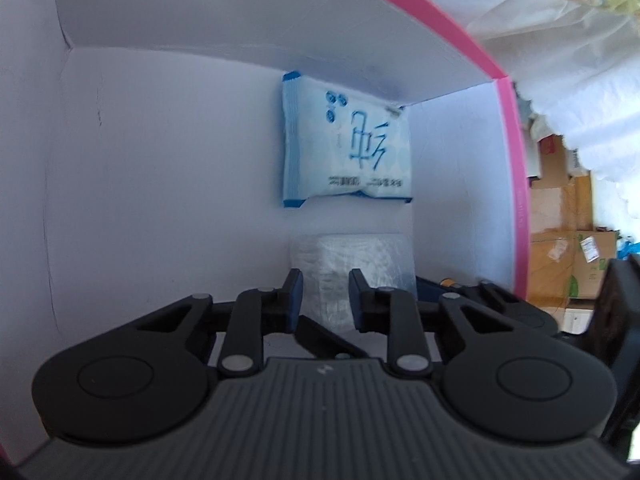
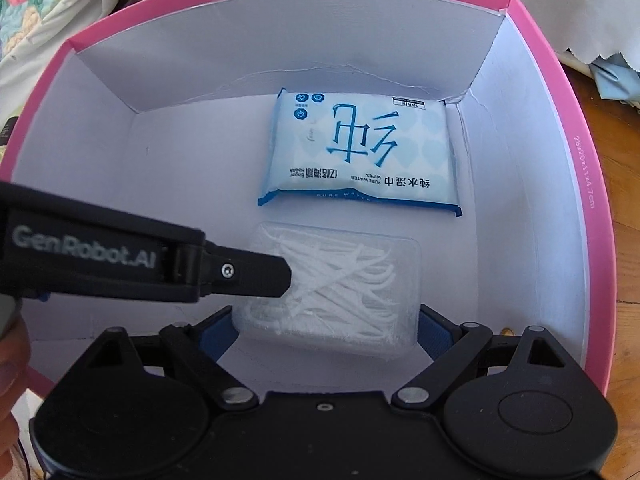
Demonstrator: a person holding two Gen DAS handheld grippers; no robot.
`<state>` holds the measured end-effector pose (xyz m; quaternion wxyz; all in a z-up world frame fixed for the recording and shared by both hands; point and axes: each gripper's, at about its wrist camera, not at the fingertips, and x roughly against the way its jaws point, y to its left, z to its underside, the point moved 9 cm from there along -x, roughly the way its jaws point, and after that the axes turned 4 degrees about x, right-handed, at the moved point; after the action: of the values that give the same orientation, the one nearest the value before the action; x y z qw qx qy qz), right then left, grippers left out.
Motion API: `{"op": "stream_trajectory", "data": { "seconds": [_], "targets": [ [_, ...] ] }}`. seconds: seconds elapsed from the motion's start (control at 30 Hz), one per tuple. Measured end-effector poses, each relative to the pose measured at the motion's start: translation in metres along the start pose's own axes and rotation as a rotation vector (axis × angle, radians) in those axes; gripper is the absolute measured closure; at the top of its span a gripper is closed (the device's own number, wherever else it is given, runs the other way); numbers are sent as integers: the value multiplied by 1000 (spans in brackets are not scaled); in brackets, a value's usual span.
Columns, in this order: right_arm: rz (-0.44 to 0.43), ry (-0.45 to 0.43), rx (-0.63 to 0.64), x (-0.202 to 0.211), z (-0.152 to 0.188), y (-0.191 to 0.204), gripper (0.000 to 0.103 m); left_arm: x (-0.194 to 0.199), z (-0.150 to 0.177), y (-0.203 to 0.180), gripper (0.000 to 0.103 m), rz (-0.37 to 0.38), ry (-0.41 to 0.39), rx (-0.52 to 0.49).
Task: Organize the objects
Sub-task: 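Lower the swab box beside the wet-wipe pack and open the right gripper, then withdraw the right tool from the box toward the green yarn ball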
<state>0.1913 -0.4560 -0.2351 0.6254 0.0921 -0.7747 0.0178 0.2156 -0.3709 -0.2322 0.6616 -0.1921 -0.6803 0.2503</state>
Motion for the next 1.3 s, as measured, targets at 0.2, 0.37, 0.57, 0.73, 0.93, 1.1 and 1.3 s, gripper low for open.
{"op": "stream_trajectory", "data": {
  "seconds": [0.2, 0.37, 0.57, 0.73, 0.93, 1.1, 1.3],
  "targets": [
    [-21, -2, -6, 13, 4, -4, 9, -2, 4, 2, 83, 14, 16, 33],
    [34, -39, 31, 14, 4, -6, 11, -3, 5, -5, 83, -1, -7, 33],
    [79, -125, 55, 18, 4, -6, 11, 2, 3, -9, 83, -7, -31, -7],
    [94, -192, 49, 21, 3, -7, 11, 16, 2, -12, 81, -31, -76, -62],
    [88, -227, 27, 40, 4, -2, 11, 44, 6, -19, 79, -85, -128, -159],
    [67, -245, 72, 64, 8, 21, 12, 71, 14, -22, 68, -127, -137, -195],
    [29, -272, 82, 107, 10, 31, 12, 112, 30, -15, 61, -209, -161, -266]
  ]
}}
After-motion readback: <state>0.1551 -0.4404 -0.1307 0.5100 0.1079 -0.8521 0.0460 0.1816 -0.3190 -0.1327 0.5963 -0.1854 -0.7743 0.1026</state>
